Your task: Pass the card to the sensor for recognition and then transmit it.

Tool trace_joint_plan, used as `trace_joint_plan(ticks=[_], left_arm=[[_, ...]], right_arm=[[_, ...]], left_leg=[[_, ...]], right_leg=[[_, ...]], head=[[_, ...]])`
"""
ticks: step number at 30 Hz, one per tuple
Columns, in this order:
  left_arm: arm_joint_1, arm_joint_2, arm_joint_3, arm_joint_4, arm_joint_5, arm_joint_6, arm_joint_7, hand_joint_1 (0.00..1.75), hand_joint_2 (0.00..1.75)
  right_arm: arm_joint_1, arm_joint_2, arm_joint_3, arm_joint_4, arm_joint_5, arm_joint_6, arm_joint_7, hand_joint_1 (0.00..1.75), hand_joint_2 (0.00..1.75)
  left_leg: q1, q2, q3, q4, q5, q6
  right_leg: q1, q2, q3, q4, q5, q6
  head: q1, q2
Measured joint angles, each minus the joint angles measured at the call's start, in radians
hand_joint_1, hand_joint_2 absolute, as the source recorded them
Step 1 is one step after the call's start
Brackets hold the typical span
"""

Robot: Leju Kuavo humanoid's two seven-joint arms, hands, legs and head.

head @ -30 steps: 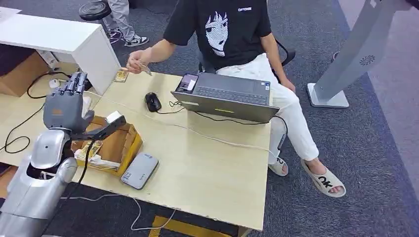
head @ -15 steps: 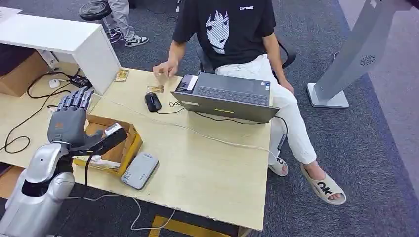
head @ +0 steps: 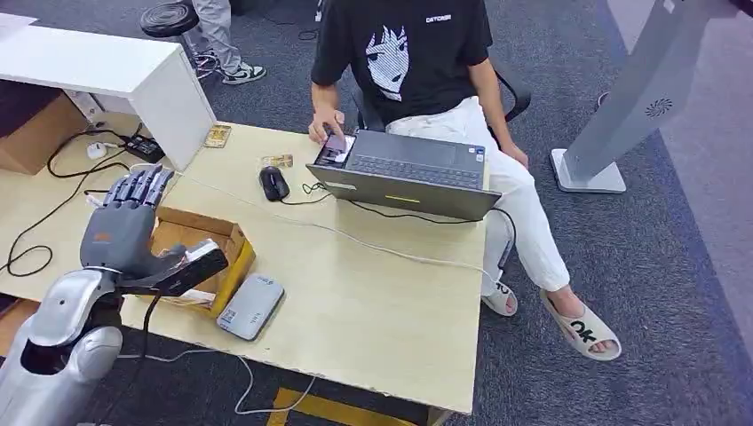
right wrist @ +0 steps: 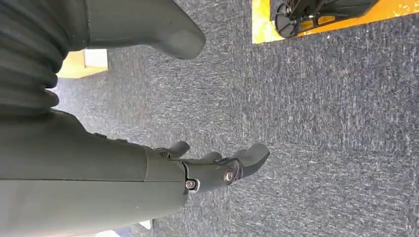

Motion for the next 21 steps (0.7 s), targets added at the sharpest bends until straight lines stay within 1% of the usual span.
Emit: trace_joint_plan(ticks=[4,8,14,18,21], left_arm=[[0.02,0.018,0.0,-0.023,0.075,-0.051,-0.007,0.0,1.75],[0.064,0.064,0.0,-0.066,0.109,-0.091,-0.007,0.0,1.75],[0.106,0.12,0.001,-0.096,0.158,-0.16,0.011,0.0,1.75],[0.146,0.143,0.002,-0.099,0.159,-0.188,0.027,0.0,1.75],[0.176,0.159,0.002,-0.099,0.149,-0.195,0.036,0.0,1.75]], right_arm=[[0.005,0.0,0.019,-0.012,-0.053,0.0,0.024,0.0,1.75],[0.032,0.0,0.056,-0.027,-0.085,0.0,0.034,0.0,1.75],[0.034,0.001,0.057,-0.029,-0.091,0.0,0.018,0.0,1.75],[0.033,0.001,0.056,-0.028,-0.082,0.0,0.003,0.0,1.75],[0.033,0.001,0.053,-0.027,-0.064,0.0,-0.011,0.0,1.75]], left_leg=[[0.0,0.001,0.0,0.0,0.0,0.0],[0.0,0.001,-0.001,0.0,-0.001,0.0],[0.0,0.001,-0.001,0.0,-0.001,0.0],[0.0,0.001,-0.001,0.0,-0.001,0.0],[0.0,0.0,-0.001,0.0,-0.001,0.0]], right_leg=[[0.0,0.001,0.0,0.0,0.0,0.0],[0.0,0.001,0.0,0.0,0.0,0.0],[0.0,0.0,-0.001,0.0,0.0,0.0],[0.0,0.0,-0.001,0.0,0.0,0.0],[0.0,0.0,-0.001,0.0,0.0,0.0]], head=[[0.0,0.0],[0.0,0.0],[0.0,0.0],[0.0,0.0],[0.0,0.0]])
